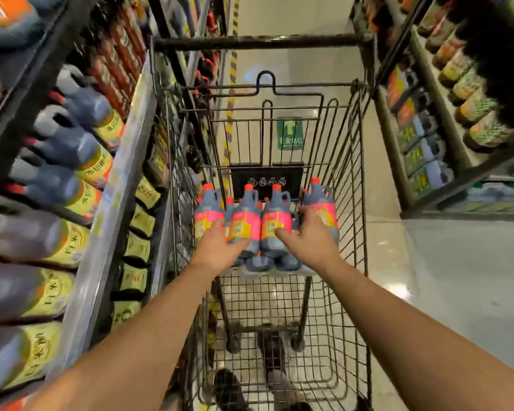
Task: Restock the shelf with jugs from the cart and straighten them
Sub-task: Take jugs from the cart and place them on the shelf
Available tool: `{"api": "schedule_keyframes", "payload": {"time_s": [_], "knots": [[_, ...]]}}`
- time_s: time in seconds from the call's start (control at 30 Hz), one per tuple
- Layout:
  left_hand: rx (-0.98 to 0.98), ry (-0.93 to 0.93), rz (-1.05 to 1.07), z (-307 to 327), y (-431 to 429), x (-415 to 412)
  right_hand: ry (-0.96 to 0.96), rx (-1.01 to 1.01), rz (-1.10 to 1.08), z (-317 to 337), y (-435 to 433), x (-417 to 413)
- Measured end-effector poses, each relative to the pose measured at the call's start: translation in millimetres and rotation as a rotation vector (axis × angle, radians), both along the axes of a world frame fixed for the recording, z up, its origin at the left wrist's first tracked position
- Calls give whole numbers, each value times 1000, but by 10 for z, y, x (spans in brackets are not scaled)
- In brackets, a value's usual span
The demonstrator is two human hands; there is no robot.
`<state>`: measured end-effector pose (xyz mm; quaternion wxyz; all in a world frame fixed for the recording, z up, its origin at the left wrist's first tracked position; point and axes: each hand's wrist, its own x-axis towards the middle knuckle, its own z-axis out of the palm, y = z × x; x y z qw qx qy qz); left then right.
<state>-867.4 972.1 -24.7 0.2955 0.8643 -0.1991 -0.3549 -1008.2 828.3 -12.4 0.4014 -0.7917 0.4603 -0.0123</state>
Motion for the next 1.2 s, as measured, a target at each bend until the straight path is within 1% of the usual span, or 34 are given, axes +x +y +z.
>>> {"api": "schedule_keyframes", "payload": {"time_s": [0.13, 0.27, 0.37, 0.57, 0.67, 0.87, 1.0, 1.1, 1.2], "knots": [[137, 6, 29, -342, -247, 175, 147, 140, 23, -536, -256, 302], [109, 27, 23, -722, -518, 288, 202, 222, -52, -955, -470, 499], [173, 61, -4, -996, -689, 367, 232, 282, -61, -1189, -543, 632], [297, 97, -70, -1337, -846, 431, 324, 315, -69, -1477, -600, 825], [323, 67, -92, -1419, -870, 465, 339, 308, -80, -1548, -633, 871], [343, 73, -92, -1512, -903, 561, 338, 276, -74, -1614, -701, 899], [340, 73, -84, -1521, -898, 559, 283, 272, -82, -1560, -739, 858], [336, 76, -67, -1514, -876, 549, 199, 213, -65, -1439, -746, 801], [379, 56, -8, -1510, -933, 480, 34, 206, -85, -1256, -781, 709]]}}
